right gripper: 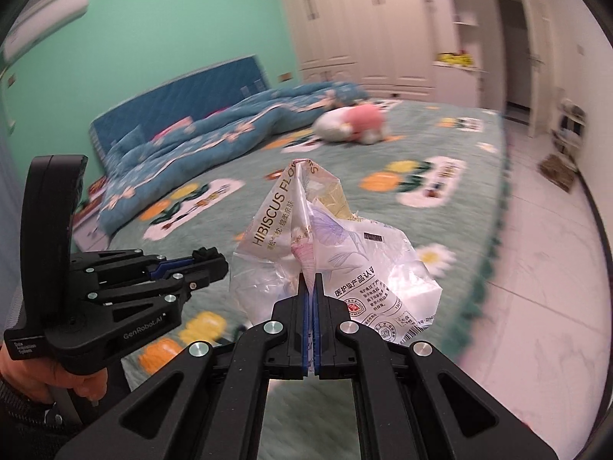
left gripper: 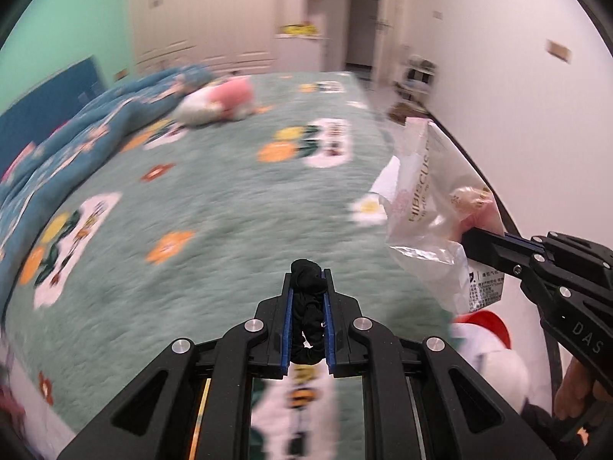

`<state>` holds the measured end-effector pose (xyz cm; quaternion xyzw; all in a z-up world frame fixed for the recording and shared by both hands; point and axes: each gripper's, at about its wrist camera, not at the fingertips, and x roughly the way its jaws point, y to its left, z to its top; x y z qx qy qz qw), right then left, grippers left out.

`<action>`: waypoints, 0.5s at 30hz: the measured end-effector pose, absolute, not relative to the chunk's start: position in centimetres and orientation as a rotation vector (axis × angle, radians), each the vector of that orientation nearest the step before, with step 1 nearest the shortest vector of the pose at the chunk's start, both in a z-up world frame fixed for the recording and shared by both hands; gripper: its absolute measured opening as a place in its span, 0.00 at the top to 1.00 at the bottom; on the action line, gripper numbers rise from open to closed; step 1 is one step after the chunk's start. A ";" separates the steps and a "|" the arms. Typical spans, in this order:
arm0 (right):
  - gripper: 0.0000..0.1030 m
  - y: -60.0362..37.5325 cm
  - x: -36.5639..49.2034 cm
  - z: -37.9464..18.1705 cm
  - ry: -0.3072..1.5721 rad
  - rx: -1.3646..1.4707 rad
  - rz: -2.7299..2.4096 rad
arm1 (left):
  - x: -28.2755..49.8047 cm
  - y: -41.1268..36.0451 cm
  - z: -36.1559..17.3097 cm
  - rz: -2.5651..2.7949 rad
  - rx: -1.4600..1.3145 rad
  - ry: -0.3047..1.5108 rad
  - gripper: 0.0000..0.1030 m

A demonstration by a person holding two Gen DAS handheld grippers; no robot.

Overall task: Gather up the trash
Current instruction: 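Carry the hair tie and plastic bag off the bed over the orange bin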

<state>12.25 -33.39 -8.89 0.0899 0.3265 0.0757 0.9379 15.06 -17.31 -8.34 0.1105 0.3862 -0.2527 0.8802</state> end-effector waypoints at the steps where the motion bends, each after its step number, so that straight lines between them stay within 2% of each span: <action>1: 0.98 -35.2 10.7 -8.9 0.660 0.204 0.117 | 14.5 -18.7 -8.3 -0.555 0.244 0.803 0.86; 15: 0.98 -51.2 -3.2 -12.3 0.656 0.395 -0.257 | 7.5 -37.5 -11.4 -0.944 0.446 0.835 0.86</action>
